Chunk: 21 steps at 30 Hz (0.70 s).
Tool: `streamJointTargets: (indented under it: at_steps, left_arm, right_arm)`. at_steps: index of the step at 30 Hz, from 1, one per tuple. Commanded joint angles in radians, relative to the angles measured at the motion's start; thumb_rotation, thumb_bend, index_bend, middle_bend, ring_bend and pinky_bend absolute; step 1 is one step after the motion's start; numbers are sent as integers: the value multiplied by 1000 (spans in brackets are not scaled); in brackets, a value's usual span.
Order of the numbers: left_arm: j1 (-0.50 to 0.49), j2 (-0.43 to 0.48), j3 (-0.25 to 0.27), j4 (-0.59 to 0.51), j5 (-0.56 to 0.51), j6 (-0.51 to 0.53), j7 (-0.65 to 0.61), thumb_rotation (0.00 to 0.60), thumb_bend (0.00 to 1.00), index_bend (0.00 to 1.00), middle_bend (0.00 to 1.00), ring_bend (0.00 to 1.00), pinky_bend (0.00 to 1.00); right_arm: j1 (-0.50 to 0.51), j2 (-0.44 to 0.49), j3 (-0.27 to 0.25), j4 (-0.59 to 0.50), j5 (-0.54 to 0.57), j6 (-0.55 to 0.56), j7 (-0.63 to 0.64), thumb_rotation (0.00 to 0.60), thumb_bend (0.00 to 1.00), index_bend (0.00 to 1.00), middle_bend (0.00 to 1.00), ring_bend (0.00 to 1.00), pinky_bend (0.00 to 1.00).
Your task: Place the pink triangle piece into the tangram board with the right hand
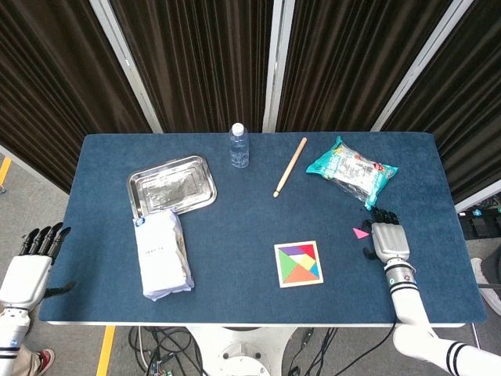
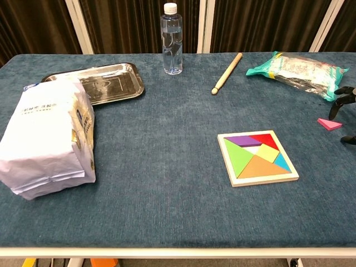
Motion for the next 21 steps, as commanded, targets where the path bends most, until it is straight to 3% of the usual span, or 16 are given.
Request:
streamJointTargets:
  at_steps: [1,21]
  left_arm:
    - [-2,1,-1,1,0,-2,-3,600,0,0,0,0,0]
    - [-5,6,-3,1,0,-2,-11,600,0,0,0,0,0]
  right_arm:
    - [8,3,3,-4,5,-2,-2,600,172,357,0,0,0]
    - [68,7,-17,-20,83,-36,-53,600,175,421,0,0,0]
